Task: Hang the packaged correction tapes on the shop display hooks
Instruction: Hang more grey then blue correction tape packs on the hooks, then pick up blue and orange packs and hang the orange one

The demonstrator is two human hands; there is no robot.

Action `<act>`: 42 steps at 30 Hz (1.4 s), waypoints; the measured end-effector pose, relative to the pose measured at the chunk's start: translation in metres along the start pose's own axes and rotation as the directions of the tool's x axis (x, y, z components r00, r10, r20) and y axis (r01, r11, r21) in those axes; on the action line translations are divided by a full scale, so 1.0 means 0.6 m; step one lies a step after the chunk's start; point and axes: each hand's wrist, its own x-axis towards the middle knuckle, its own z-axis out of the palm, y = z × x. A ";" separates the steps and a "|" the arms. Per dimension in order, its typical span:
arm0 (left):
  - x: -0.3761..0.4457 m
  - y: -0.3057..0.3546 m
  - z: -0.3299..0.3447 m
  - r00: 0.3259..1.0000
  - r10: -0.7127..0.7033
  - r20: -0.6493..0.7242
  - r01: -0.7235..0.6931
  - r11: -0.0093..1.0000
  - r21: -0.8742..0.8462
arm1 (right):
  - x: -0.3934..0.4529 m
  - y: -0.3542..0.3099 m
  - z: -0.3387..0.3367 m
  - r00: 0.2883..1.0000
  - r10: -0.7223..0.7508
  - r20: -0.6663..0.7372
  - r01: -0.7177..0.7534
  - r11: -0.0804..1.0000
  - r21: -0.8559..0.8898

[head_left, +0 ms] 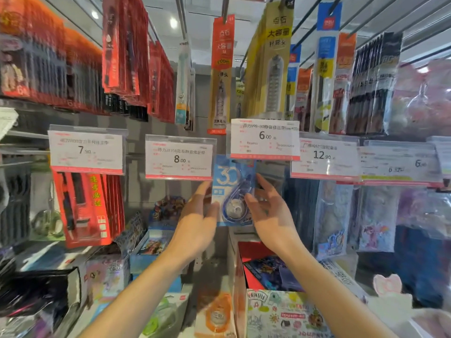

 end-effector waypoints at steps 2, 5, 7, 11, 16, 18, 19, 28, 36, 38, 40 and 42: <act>0.008 0.001 0.002 1.000 -0.024 0.008 0.024 1.000 -0.012 | 0.007 0.003 0.004 1.000 -0.008 0.005 0.008 1.000 -0.018; 0.009 0.012 0.000 0.999 -0.049 0.002 0.049 0.997 -0.051 | 0.011 0.006 0.001 1.000 -0.013 0.018 0.013 1.000 0.003; 0.003 0.020 -0.005 0.999 -0.037 -0.005 0.036 0.997 -0.073 | 0.008 0.005 -0.010 1.000 0.015 0.028 -0.015 0.999 0.031; -0.028 0.044 -0.027 0.998 0.000 -0.059 -0.005 0.995 -0.095 | -0.027 -0.011 -0.048 0.996 0.081 0.030 -0.083 0.995 0.059; -0.090 0.087 -0.046 0.987 -0.041 -0.155 0.006 0.975 -0.222 | -0.089 -0.044 -0.107 0.994 0.112 0.014 -0.113 0.979 0.170; -0.124 0.098 -0.053 0.986 -0.054 -0.155 0.010 0.961 -0.275 | -0.120 -0.051 -0.123 0.992 0.120 0.031 -0.124 0.967 0.221; -0.142 0.101 -0.057 0.987 -0.051 -0.154 0.005 0.957 -0.289 | -0.137 -0.053 -0.129 0.992 0.120 0.043 -0.127 0.962 0.244; -0.265 0.072 -0.108 0.985 -0.107 -0.133 0.046 0.916 -0.398 | -0.264 -0.071 -0.101 0.982 0.150 0.113 -0.177 0.938 0.297; -0.297 -0.015 -0.223 0.984 -0.150 -0.091 0.087 0.867 -0.490 | -0.321 -0.092 0.021 0.974 0.219 0.053 -0.225 0.932 0.283; -0.294 -0.044 -0.267 0.986 -0.151 -0.068 0.099 0.868 -0.487 | -0.324 -0.098 0.070 0.971 0.234 0.040 -0.236 0.932 0.274; -0.290 -0.071 -0.314 0.989 -0.143 -0.045 0.107 0.882 -0.460 | -0.325 -0.100 0.121 0.967 0.252 0.029 -0.251 0.931 0.263; -0.288 -0.096 -0.357 0.989 -0.144 -0.042 0.113 0.897 -0.428 | -0.321 -0.098 0.168 0.963 0.267 0.025 -0.265 0.935 0.238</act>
